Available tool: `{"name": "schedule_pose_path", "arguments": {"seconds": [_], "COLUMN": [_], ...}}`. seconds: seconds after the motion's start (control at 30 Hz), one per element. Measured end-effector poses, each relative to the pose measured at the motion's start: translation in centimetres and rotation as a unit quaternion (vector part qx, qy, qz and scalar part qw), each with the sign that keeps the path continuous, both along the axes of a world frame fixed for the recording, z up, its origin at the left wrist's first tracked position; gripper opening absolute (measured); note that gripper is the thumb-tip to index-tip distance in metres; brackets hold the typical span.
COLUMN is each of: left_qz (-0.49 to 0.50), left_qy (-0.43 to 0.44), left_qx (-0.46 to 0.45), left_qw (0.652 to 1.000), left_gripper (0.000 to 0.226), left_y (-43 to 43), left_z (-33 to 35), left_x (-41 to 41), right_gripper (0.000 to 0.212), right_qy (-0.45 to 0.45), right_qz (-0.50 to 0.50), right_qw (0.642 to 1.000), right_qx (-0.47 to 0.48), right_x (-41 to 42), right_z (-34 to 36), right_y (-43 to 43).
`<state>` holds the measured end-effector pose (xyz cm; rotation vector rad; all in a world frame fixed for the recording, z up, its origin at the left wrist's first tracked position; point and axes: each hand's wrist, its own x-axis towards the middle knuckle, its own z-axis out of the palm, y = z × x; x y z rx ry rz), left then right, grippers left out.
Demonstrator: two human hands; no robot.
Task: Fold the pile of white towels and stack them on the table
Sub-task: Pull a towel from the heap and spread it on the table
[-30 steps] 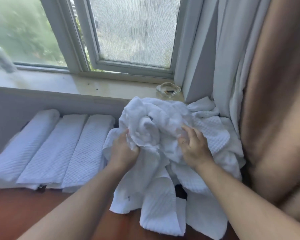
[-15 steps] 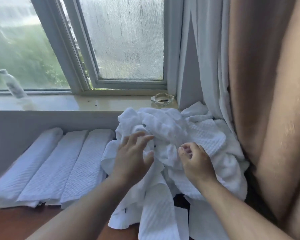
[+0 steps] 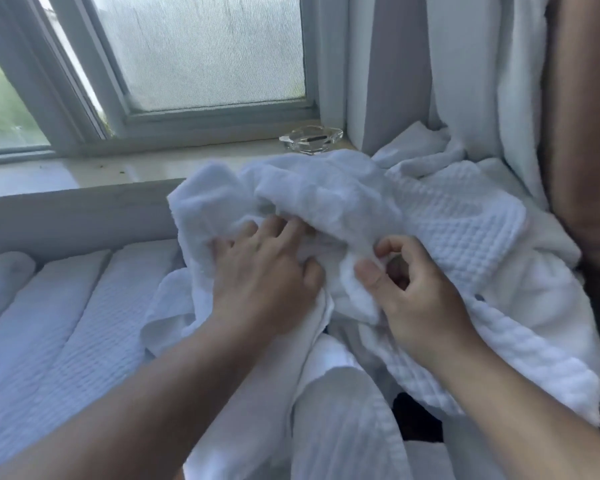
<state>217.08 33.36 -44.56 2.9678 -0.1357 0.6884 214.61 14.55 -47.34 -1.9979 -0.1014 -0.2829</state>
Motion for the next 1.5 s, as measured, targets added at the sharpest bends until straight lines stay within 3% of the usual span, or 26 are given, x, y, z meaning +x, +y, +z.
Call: {"name": "schedule_pose_path", "arguments": {"seconds": [0.2, 0.37, 0.53, 0.77, 1.03, 1.2, 1.27, 1.4, 1.5], "left_qz": [-0.025, -0.189, -0.192, -0.194, -0.169, -0.157, -0.152, -0.148, -0.143], "left_qy": [-0.037, -0.101, -0.018, 0.019, 0.03, 0.047, 0.059, 0.071, 0.1], "left_qx": [-0.054, -0.109, -0.144, -0.118, -0.138, -0.167, -0.193, -0.257, -0.274], "left_qw": [0.998, 0.971, 0.971, 0.974, 0.975, 0.972, 0.968, 0.952, 0.946], "left_gripper": [0.041, 0.047, 0.056, 0.062, 0.062, 0.058, 0.056, 0.051, 0.055], "left_y": [1.3, 5.3, 9.8, 12.5, 13.6, 12.5, 12.0, 12.4, 13.4], "left_z": [-2.6, -6.4, -7.2, -7.4, -8.4, -8.6, -9.3, -10.8, -10.8], "left_x": [-2.4, -9.3, -16.3, -20.9, -21.4, -21.6, -22.1, -23.3, -24.3], "right_gripper": [0.022, 0.05, 0.045, 0.053, 0.069, 0.046, 0.036, 0.044, 0.045], "right_qy": [-0.061, -0.093, -0.099, -0.056, -0.003, 0.09, 0.072, -0.023, -0.03], "right_qz": [-0.005, -0.006, -0.142, -0.162, -0.162, -0.143, -0.125, -0.078, -0.067], "right_qw": [0.998, 0.995, 0.974, 0.969, 0.97, 0.952, 0.962, 0.986, 0.991], "right_qx": [-0.031, -0.027, -0.147, -0.176, -0.183, -0.256, -0.23, -0.143, -0.114], "right_x": [-2.4, -9.3, -16.7, -20.3, -16.6, -15.5, -15.6, -16.8, -18.6], "right_z": [-1.6, -3.5, -4.3, -4.1, -3.0, -3.4, -3.3, -3.5, -3.8], "right_y": [1.5, 3.8, 6.1, 7.9, 8.6, 8.6, 8.6, 10.0, 11.0]}}
